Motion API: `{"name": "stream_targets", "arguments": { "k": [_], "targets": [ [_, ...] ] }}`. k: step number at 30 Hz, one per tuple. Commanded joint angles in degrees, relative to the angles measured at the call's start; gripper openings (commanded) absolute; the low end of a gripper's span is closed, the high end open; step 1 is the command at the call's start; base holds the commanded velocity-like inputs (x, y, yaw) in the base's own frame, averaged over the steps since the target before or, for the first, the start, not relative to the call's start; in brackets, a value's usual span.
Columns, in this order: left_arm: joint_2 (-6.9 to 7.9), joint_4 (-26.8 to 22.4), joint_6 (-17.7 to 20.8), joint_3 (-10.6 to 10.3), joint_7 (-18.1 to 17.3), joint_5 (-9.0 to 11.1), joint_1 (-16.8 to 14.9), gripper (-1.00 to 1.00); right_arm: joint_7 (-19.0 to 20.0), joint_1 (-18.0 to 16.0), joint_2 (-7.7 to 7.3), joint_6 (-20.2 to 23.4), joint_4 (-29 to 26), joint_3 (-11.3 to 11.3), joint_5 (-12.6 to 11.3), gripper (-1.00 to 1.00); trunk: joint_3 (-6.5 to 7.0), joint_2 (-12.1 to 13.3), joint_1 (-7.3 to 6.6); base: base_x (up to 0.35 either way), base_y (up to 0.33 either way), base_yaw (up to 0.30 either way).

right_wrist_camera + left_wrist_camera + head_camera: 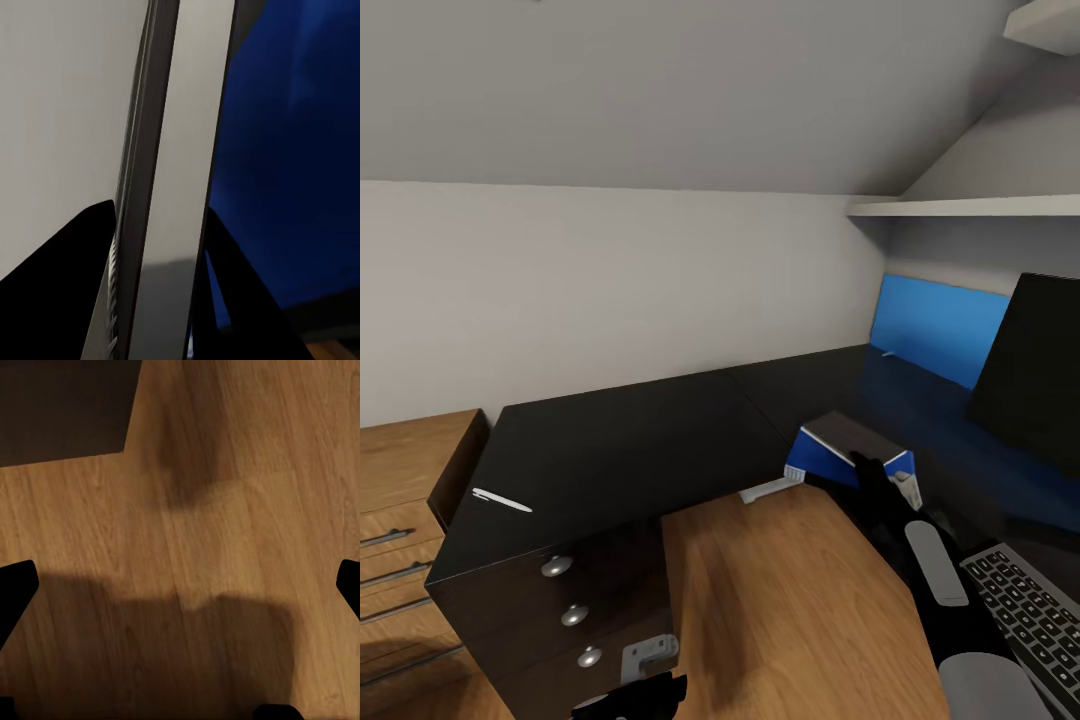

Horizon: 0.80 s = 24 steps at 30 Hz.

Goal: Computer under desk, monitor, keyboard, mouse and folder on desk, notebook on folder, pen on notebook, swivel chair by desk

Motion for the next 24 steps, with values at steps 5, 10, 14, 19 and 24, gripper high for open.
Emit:
{"name": "stream_targets", "arguments": {
  "k": [5,10,14,19,24],
  "targets": [
    [0.01,-0.06,0.11,-0.08,0.55,0.6,-0.04,1.0,-0.27,-0.03,-0.06,0.19,-0.07,-0.53,-0.45,-1.0,-0.06,-0.03,-0.01,0.0,0.0,0.0],
    [0.01,-0.04,0.11,-0.08,0.55,0.6,-0.04,1.0,-0.3,-0.03,-0.08,-2.18,-0.01,-0.67,-0.45,-1.0,-0.06,-0.03,-0.01,0.0,0.0,0.0],
    [0.01,-0.05,0.11,-0.08,0.55,0.59,-0.04,1.0,-0.3,-0.03,-0.09,-4.07,0.01,-0.68,-0.45,-1.0,-0.06,-0.03,-0.01,0.0,0.0,0.0],
    [0.01,-0.06,0.11,-0.08,0.55,0.57,-0.04,1.0,-0.31,-0.03,-0.09,-4.44,0.02,-0.63,-0.45,-1.0,-0.06,-0.03,-0.01,0.0,0.0,0.0],
    [0.01,-0.06,0.11,-0.08,0.55,0.56,-0.04,1.0,-0.31,-0.03,-0.08,-4.55,0.02,-0.61,-0.47,-1.0,-0.06,-0.03,-0.01,0.0,0.0,0.0]
  ]
}}
